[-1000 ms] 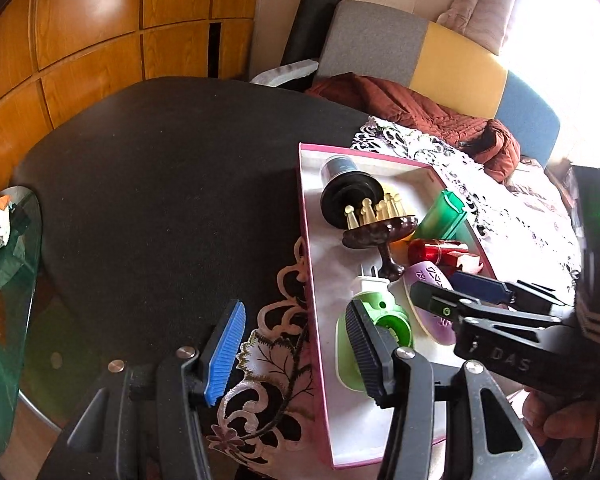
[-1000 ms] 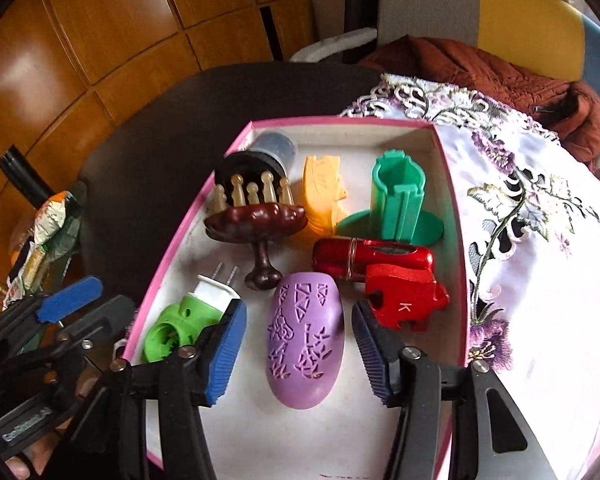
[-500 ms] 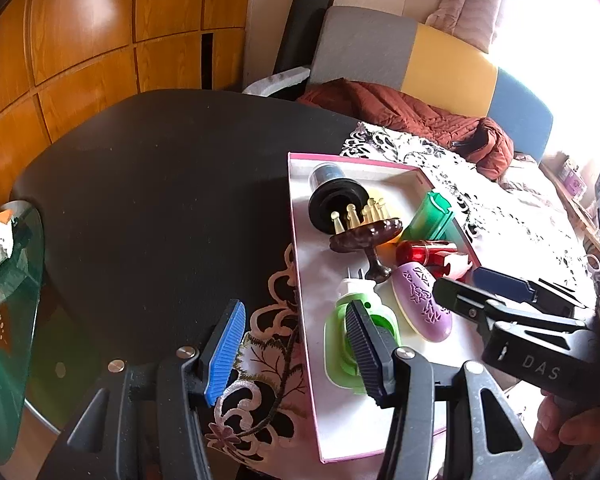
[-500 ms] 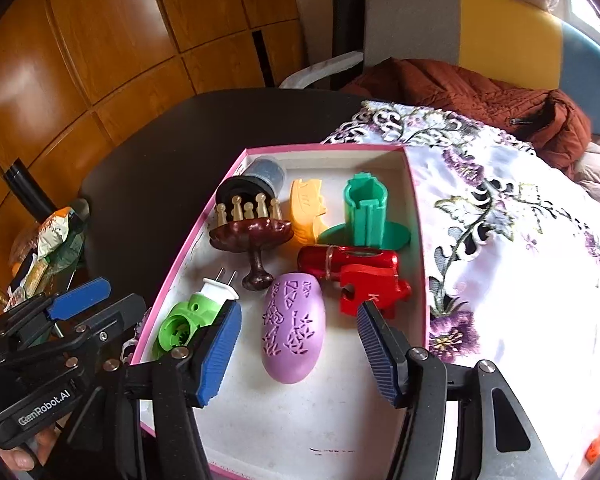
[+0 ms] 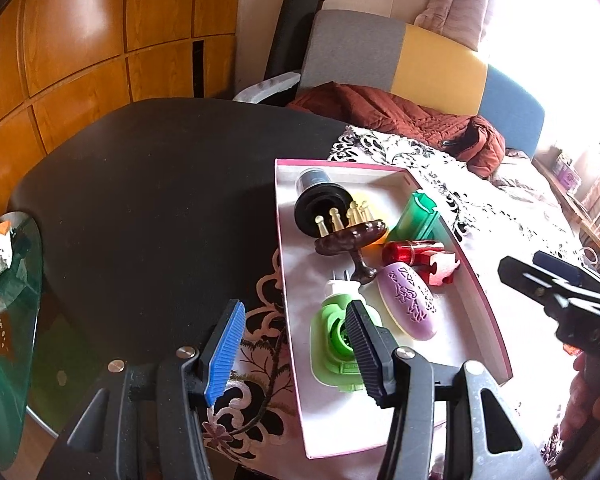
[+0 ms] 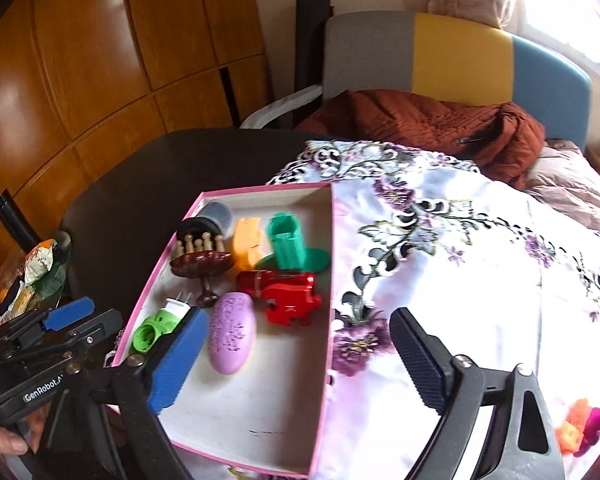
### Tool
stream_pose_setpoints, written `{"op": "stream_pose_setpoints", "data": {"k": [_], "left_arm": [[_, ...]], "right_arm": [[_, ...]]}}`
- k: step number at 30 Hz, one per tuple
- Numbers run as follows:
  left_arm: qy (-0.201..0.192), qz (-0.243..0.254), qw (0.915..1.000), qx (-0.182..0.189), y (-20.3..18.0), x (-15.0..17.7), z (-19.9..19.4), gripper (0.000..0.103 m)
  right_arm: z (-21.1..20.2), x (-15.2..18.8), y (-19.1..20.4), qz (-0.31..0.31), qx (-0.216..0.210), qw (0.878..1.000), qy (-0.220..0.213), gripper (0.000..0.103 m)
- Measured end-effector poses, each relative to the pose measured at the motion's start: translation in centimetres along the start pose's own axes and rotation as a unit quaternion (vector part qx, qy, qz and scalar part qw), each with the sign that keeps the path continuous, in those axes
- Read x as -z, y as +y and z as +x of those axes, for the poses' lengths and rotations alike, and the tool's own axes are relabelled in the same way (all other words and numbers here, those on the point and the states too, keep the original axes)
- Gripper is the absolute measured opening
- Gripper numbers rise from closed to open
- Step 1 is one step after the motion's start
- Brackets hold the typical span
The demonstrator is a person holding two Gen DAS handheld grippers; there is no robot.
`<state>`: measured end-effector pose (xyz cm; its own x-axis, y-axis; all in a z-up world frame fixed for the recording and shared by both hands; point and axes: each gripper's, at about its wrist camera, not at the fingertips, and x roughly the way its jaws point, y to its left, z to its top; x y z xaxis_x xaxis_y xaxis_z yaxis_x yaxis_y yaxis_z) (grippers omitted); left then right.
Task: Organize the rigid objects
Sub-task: 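Move both tools back to the orange cubes and pink spool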
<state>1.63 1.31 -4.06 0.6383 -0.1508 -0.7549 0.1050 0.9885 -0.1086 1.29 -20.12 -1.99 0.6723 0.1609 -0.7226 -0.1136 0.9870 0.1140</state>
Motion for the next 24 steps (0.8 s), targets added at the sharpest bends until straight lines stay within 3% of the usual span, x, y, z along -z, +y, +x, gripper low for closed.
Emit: {"op": "stream_pose_setpoints", "data": {"k": [4,8,13,18,24], "left_arm": [[-0.002,0.005,1.0000,0.005,-0.4,0.0,-0.1,0.053],[-0.003,0.013,0.9999,0.005,-0.9,-0.1,-0.2,0.053],[-0.004,0.024,0.9997,0.008,-1.6,-0.2,-0.3,0.053],[-0.006,0.041,0.9991,0.015,-2.8,-0.5,-0.6,0.053],[-0.005,0.067,0.9974,0.026,-4.8,-0.7,-0.6,0.053]], "right_arm": [[-1.3,0.1,-2.5,0.019,0.014,1.000,-0.007,0.095],[-2.6,0.3,-5.6,0.038,0.036,0.999,-0.015,0.103],[-4.5,0.5,-10.9,0.081,0.074,0.994,-0.019,0.103],[-7.1,1.0,-17.2,0.130,0.132,0.982,-0.031,0.103],[-9.8,2.9,-24.2,0.200,0.196,0.959,-0.052,0.103]]}}
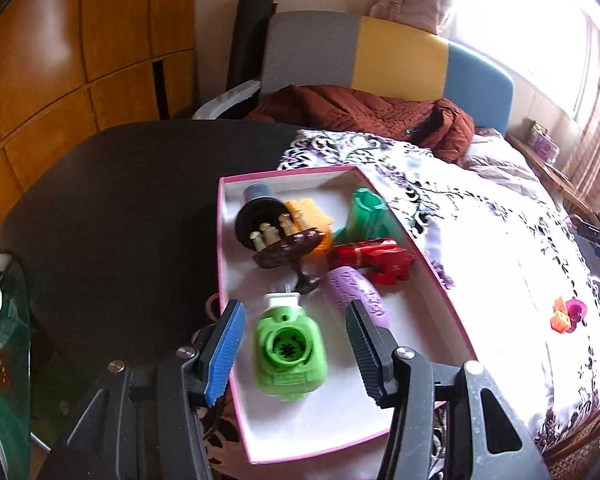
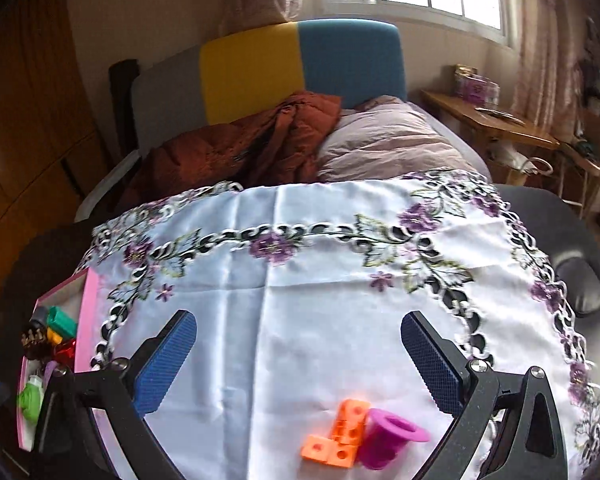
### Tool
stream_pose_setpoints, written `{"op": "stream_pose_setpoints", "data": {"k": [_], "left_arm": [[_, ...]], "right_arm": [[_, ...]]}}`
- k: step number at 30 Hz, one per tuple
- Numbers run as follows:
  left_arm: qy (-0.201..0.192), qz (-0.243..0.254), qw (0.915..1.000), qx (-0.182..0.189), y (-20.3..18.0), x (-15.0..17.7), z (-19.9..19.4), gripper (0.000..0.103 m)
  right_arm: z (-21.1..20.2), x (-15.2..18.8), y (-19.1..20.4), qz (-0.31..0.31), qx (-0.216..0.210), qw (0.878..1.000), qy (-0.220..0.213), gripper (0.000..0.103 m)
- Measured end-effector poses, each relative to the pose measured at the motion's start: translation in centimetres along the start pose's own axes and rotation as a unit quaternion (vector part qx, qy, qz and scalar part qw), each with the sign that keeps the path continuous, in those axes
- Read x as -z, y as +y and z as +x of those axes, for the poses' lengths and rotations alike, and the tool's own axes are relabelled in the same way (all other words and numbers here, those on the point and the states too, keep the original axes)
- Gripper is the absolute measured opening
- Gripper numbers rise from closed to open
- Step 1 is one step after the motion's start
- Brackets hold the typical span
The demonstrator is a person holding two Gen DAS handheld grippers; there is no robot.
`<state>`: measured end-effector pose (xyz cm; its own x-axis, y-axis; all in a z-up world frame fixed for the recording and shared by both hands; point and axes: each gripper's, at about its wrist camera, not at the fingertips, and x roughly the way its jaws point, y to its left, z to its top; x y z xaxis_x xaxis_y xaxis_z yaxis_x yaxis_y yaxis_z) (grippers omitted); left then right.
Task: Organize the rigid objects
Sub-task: 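Move both tools back to the orange cubes and pink spool, then grasp the orange interlocking cubes with the left tool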
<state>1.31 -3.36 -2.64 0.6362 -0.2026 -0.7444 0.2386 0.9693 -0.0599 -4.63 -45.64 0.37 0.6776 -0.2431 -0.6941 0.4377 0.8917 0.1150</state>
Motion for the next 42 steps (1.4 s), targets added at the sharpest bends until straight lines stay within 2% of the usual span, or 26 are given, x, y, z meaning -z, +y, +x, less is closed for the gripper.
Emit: {"op": "stream_pose_setpoints", "data": {"k": [4,7,10,13,17,23,27,30,37,42], "left_arm": [[-0.001,0.021,0.9996,0.017,-2.0,-0.6,0.0,0.053],[-0.004,0.039,0.9983,0.042,-4.1,-1.1,0.0,0.053],[0.006,0.063,0.9954,0.071,-6.8,-1.4,0.6,0.053],[0.020,0.103,0.9890,0.104,-10.3,-1.3,1.5,0.053],[0.051,0.162,0.9709,0.169,-15.3,-0.8,2.7,0.053],[0.092,0.227,0.9339,0.260,-22.8,0.1,4.3,0.053],[0.101,0.268,0.9101,0.300,-27.7,1.0,4.7,0.053],[0.106,0.296,0.8965,0.312,-30.9,1.7,5.1,0.053],[0.129,0.328,0.8818,0.313,-35.5,2.5,7.7,0.053],[0.144,0.328,0.8822,0.305,-37.4,2.9,9.6,0.053]], "right_arm": [[0.2,0.6,-4.8,0.074,0.035,0.996,-0.016,0.103],[0.4,0.7,-7.7,0.148,0.035,0.988,-0.012,0.103],[-0.1,0.9,-8.9,0.177,0.045,0.983,-0.024,0.103],[-0.3,1.0,-9.3,0.194,0.040,0.980,-0.024,0.103],[-0.2,1.2,-9.7,0.208,0.037,0.977,-0.021,0.103],[0.1,1.4,-10.3,0.221,0.035,0.975,-0.013,0.103],[0.2,1.4,-10.7,0.232,0.033,0.972,-0.013,0.103],[0.2,1.4,-11.0,0.237,0.033,0.971,-0.013,0.103],[0.5,1.3,-11.1,0.240,0.029,0.970,-0.009,0.103],[0.7,1.3,-11.1,0.241,0.023,0.970,-0.004,0.103]]}}
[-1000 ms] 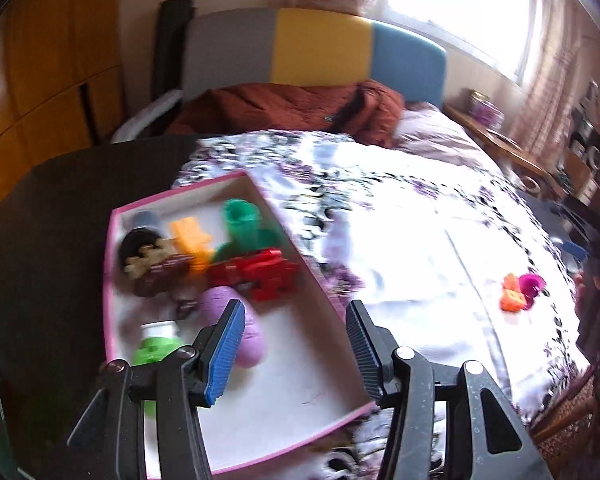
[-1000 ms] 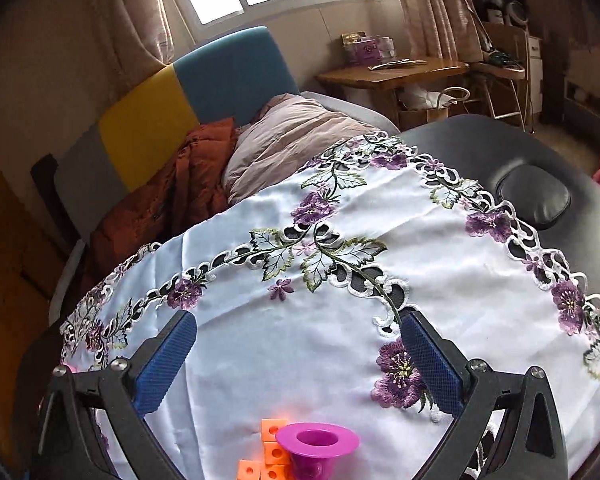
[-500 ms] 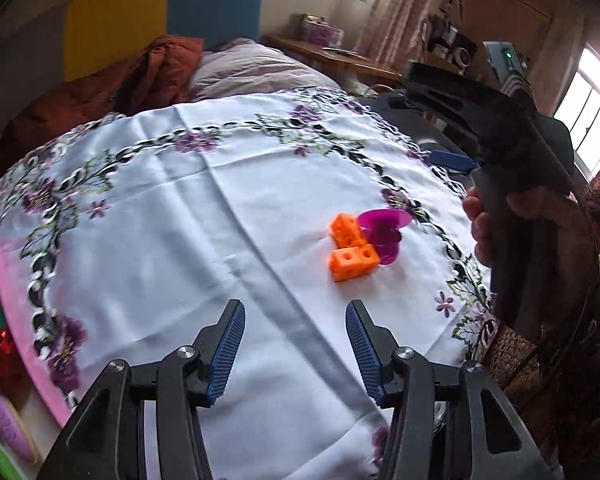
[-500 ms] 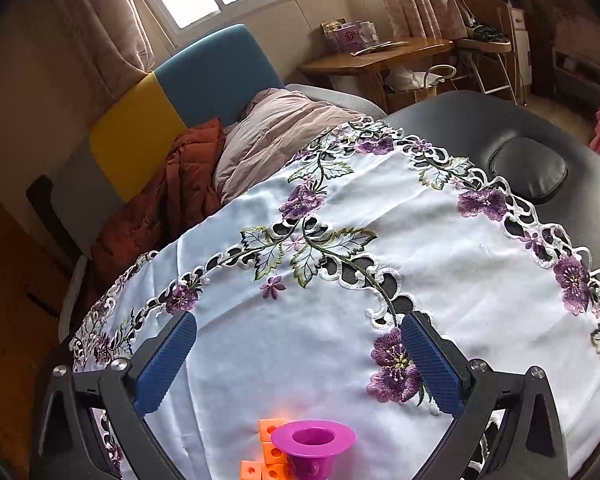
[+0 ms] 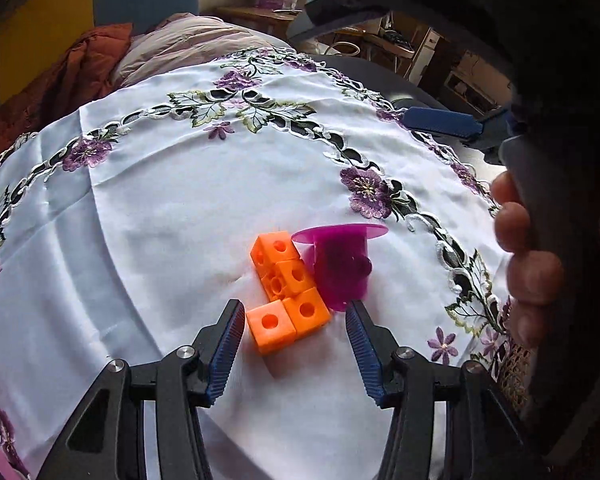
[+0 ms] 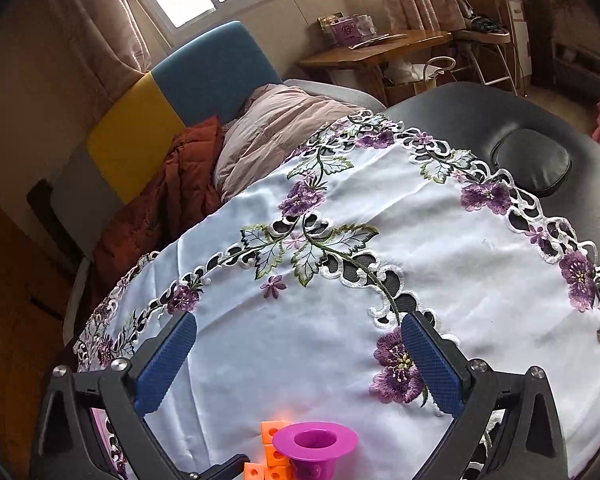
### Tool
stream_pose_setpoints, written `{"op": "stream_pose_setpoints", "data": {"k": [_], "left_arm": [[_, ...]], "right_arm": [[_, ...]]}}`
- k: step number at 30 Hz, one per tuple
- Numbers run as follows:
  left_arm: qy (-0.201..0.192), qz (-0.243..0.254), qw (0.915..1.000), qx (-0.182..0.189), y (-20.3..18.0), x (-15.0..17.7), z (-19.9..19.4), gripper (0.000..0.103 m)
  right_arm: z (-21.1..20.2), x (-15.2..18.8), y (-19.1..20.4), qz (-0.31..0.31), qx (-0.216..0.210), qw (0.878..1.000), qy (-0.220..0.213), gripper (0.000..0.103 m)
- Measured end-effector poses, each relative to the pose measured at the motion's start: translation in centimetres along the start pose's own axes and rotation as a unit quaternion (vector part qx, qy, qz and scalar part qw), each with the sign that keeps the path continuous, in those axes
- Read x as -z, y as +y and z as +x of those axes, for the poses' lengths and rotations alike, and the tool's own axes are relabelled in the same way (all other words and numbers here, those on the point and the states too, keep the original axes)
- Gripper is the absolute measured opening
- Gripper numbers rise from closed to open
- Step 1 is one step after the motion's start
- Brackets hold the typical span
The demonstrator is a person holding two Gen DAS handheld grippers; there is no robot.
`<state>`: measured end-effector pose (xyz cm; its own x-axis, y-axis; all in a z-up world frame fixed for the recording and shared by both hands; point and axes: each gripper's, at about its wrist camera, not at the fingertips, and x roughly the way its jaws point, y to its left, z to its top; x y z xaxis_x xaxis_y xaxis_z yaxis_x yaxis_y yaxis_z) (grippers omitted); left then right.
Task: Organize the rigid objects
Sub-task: 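Grasp the orange interlocking cubes with the left tool, then hold the orange cubes with the left tool while the right tool grasps the pink spool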
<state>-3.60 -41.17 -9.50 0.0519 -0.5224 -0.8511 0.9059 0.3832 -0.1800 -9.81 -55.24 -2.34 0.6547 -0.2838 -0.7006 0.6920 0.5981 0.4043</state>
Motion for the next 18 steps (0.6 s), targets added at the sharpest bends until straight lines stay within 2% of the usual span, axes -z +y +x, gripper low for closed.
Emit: {"op": "stream_pose_setpoints", "data": {"k": [3,5,15,18], "left_arm": [[-0.006,-0.002,0.9999,-0.015,0.7,-0.1,0.7,0.043],[-0.008,-0.009,0.9999,-0.003,1.5,0.1,0.3,0.043],[-0.040,-0.068,0.9955,-0.052,5.6,4.6,-3.3,0.043],[-0.047,-0.067,0.9943,-0.067,5.8,5.5,-3.8,0.043]], "right_arm": [[0.1,0.0,-0.1,0.002,-0.002,1.000,0.004,0.103],[0.3,0.0,-0.2,0.004,-0.004,1.000,0.006,0.103],[1.0,0.2,-0.1,0.002,0.004,1.000,0.025,0.103],[1.3,0.4,0.0,-0.001,0.011,0.999,0.031,0.103]]}}
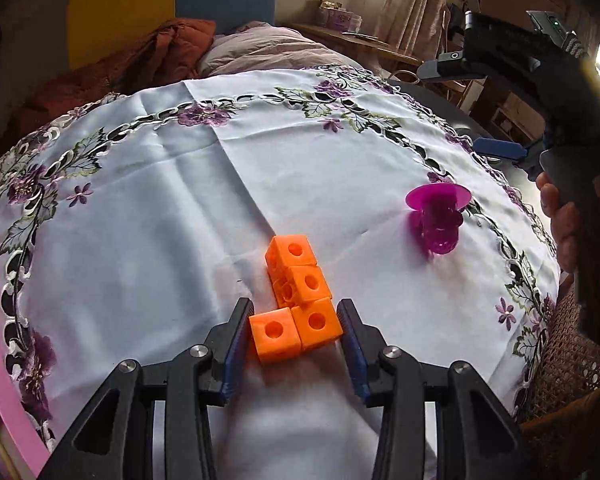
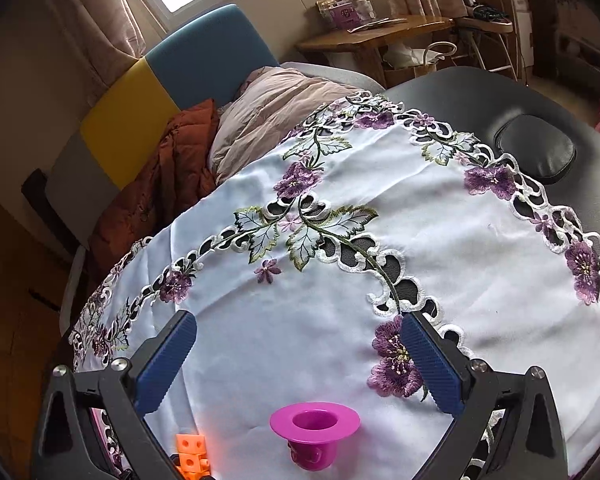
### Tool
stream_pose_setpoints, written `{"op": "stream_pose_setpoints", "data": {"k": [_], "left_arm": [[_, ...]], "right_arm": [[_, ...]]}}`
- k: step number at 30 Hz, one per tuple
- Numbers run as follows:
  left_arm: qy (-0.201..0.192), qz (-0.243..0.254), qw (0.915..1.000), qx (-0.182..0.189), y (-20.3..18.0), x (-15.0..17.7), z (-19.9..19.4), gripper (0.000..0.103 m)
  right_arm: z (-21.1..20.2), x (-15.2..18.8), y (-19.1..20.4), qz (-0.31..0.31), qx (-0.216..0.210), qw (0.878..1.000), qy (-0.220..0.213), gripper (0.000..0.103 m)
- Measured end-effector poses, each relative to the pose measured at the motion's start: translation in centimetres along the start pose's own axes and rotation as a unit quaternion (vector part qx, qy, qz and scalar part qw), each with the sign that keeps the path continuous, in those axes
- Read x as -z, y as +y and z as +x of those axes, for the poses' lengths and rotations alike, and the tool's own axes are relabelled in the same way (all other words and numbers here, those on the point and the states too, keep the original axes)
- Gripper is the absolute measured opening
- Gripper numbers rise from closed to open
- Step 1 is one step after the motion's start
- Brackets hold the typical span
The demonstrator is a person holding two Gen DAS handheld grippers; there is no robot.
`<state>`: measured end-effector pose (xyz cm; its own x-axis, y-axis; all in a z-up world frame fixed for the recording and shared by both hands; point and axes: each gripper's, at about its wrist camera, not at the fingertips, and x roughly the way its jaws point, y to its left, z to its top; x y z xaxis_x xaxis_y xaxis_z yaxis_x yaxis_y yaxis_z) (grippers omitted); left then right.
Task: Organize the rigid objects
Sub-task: 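Hold the orange cubes with the left tool while the right tool grasps the pink spool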
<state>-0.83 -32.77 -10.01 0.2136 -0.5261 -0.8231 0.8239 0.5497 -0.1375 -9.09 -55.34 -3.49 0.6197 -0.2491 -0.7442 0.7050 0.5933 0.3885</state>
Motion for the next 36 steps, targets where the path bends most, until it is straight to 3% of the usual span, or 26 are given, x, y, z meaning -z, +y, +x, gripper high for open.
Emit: {"op": "stream_pose_setpoints", "data": {"k": [10,22,25,31,36], "left_arm": [[-0.005,-0.005,0.9999,-0.013,0.0,-0.3,0.5,0.042],[-0.011,-0.069,0.9968,-0.038,3.4,3.2,-3.8,0.042],[-0.025,-0.074,0.9962,-0.038,3.9,3.7,-5.5,0.042],[-0.054,-0.083,0.9947,-0.030,4.4,3.8,-8.0,0.042],[-0.075,-0.087,0.9931,-0.024,4.5,3.9,-9.6,0.042]], "right_arm": [[0.8,0.1,-0.6,0.004,0.025,1.000,0.012,0.103],[1.4,0.9,-1.8,0.042,0.030,0.998,0.045,0.103],[1.8,1.7,-1.2,0.036,0.018,0.996,0.079,0.103],[0.6,4.1,0.3,0.006,0.014,0.995,0.097,0.103],[1.6,5.3,1.5,-0.036,0.040,0.992,0.118,0.101]]}}
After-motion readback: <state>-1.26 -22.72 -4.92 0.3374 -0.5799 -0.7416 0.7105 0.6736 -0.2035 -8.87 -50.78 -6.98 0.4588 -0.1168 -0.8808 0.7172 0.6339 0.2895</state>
